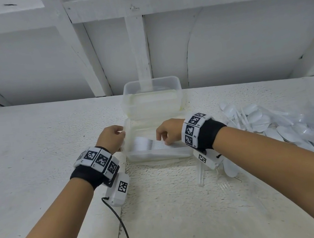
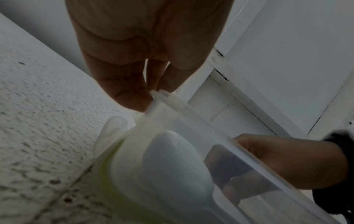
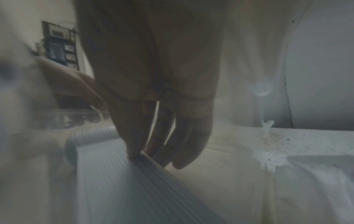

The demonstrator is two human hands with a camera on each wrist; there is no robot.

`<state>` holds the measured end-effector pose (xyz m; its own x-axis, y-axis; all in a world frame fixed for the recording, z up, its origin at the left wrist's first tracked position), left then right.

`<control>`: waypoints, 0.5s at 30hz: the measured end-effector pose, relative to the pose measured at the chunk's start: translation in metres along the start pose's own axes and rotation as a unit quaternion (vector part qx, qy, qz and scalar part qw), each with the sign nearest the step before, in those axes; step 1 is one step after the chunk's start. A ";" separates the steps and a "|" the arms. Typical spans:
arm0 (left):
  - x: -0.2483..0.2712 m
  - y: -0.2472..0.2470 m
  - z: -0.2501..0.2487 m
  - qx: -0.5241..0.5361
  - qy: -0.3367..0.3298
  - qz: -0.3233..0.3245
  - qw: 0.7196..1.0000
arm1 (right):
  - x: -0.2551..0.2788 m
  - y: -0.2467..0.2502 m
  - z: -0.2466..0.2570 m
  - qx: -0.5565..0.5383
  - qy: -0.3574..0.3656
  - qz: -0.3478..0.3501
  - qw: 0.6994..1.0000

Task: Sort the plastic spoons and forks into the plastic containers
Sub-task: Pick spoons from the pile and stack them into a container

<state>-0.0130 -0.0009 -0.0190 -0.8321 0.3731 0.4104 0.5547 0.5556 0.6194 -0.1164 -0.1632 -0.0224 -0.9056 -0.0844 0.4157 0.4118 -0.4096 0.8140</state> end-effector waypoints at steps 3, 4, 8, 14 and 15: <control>0.000 0.001 0.001 -0.001 0.000 -0.002 1.000 | 0.001 -0.002 0.001 -0.007 -0.002 -0.006 1.000; 0.000 0.001 0.001 0.000 0.002 -0.002 1.000 | 0.002 -0.002 0.002 -0.007 -0.005 -0.009 1.000; 0.000 0.001 0.002 0.000 0.001 -0.001 1.000 | 0.004 -0.004 0.003 -0.011 -0.018 -0.022 1.000; 0.004 0.004 0.001 -0.028 -0.007 -0.032 0.999 | 0.011 -0.003 0.006 -0.016 -0.012 -0.042 0.999; 0.005 0.005 -0.001 -0.047 -0.016 -0.052 0.997 | 0.014 0.000 0.006 -0.012 -0.007 -0.047 0.999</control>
<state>-0.0143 0.0024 -0.0132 -0.8837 0.3415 0.3202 0.4615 0.5216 0.7175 -0.1290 -0.1589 -0.0144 -0.9387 -0.0311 0.3432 0.3215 -0.4376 0.8397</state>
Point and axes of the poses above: each hand's wrist, its own x-axis away from the middle knuckle, its own y-axis out of the back of the hand, z = x × y, the point moved 2 cm from there along -x, towards the middle knuckle, and after that the axes turned 9 degrees about y, right-handed, at the moved point
